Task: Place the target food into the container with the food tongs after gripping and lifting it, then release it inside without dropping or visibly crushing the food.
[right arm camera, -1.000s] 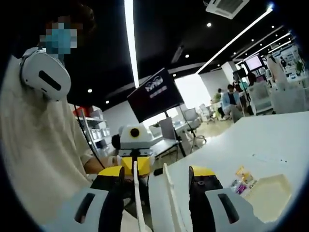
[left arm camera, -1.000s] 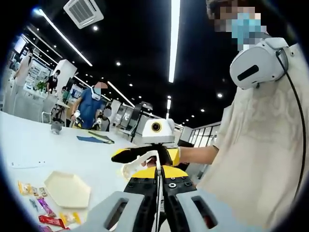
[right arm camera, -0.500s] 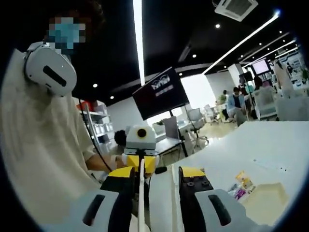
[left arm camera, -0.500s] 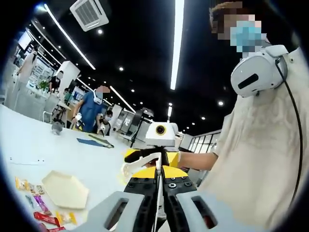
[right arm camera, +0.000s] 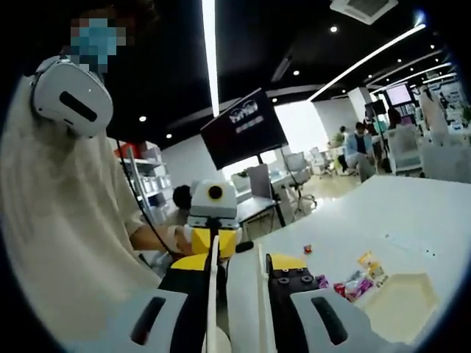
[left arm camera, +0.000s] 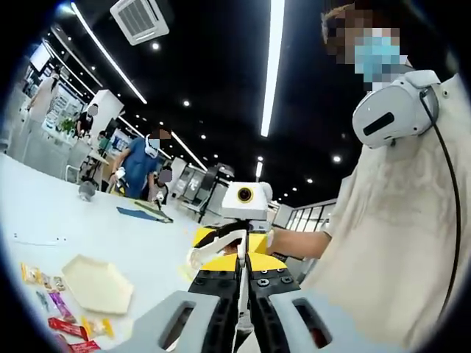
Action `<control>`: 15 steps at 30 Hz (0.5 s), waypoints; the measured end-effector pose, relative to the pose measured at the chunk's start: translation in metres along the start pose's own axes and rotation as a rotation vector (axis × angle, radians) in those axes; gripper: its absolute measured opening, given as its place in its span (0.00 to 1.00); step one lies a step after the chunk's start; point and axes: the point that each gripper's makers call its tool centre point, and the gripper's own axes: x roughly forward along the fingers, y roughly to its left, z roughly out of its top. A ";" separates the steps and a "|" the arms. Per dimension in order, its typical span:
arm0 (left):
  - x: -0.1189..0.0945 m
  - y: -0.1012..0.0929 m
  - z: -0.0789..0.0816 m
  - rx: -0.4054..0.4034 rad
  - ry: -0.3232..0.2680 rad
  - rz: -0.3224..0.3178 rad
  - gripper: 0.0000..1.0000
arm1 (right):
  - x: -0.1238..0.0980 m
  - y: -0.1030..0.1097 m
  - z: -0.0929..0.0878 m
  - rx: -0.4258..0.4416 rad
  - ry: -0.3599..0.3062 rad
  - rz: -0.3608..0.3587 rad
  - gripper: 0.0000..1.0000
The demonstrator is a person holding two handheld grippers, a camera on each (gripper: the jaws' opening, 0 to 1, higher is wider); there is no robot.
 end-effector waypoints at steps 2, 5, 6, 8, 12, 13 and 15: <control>0.000 -0.001 0.000 -0.003 -0.003 -0.003 0.00 | 0.000 0.002 0.000 -0.002 0.005 0.002 0.30; -0.002 -0.003 0.003 -0.005 -0.023 -0.011 0.00 | 0.001 0.005 0.004 -0.026 0.006 0.003 0.30; -0.002 -0.003 0.004 -0.007 -0.031 -0.012 0.00 | 0.001 0.005 0.006 -0.023 0.005 0.003 0.30; -0.003 -0.004 0.008 -0.019 -0.060 -0.017 0.00 | 0.002 0.006 0.018 -0.027 -0.034 0.001 0.29; -0.004 -0.006 0.015 -0.037 -0.116 -0.025 0.00 | 0.004 0.009 0.030 -0.046 -0.048 0.003 0.29; -0.004 -0.007 0.016 -0.041 -0.122 -0.025 0.00 | 0.004 0.009 0.030 -0.045 -0.049 0.004 0.29; -0.004 -0.008 0.019 -0.052 -0.151 -0.032 0.00 | 0.004 0.010 0.034 -0.038 -0.059 0.008 0.29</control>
